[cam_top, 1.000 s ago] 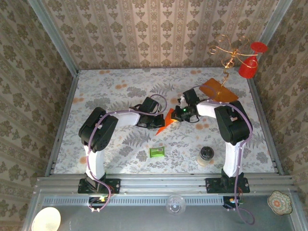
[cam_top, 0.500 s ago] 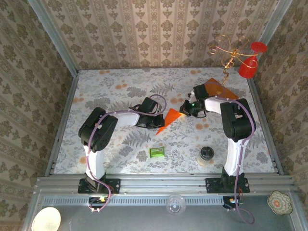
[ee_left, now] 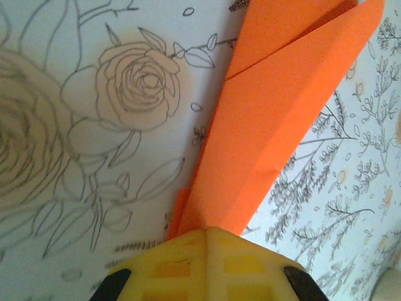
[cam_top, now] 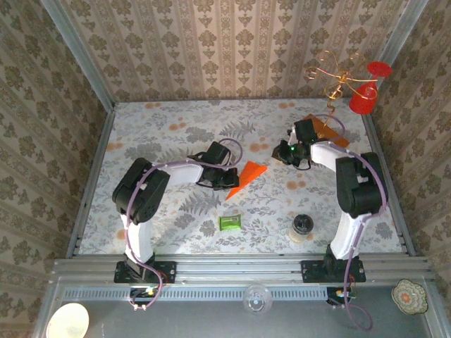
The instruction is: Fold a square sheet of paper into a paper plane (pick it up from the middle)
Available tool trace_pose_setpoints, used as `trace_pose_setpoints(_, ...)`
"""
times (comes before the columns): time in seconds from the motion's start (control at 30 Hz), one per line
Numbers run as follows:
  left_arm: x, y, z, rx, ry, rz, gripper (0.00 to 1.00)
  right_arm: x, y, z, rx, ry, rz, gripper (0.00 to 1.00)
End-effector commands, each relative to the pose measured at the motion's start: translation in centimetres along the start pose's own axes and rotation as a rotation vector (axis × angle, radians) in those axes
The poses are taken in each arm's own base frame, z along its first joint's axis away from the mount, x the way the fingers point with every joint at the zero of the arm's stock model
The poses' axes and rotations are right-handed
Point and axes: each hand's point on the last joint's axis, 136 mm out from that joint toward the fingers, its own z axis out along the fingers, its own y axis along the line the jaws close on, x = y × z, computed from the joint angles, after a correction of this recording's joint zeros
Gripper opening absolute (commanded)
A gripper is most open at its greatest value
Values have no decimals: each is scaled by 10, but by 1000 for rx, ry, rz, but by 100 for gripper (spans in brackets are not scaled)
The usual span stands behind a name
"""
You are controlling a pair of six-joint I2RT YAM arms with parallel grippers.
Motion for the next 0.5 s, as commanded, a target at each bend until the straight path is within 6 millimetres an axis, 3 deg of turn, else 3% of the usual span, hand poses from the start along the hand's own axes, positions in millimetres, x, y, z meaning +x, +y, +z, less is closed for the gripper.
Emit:
trace_pose_setpoints(0.0, -22, -29, -44, 27, -97, 27, 11, 2, 12, -30, 72, -71, -65, 29)
trace_pose_setpoints(0.17, -32, -19, -81, -3, -202, 14, 29, 31, 7, -33, 206, 7, -95, 40)
trace_pose_setpoints(0.33, -29, 18, -102, -76, -262, -49, 43, 58, 22, -29, 228, 13, -118, 56)
trace_pose_setpoints(0.47, -22, 39, -109, -128, -275, -78, 52, 74, 42, -19, 199, -1, -100, 66)
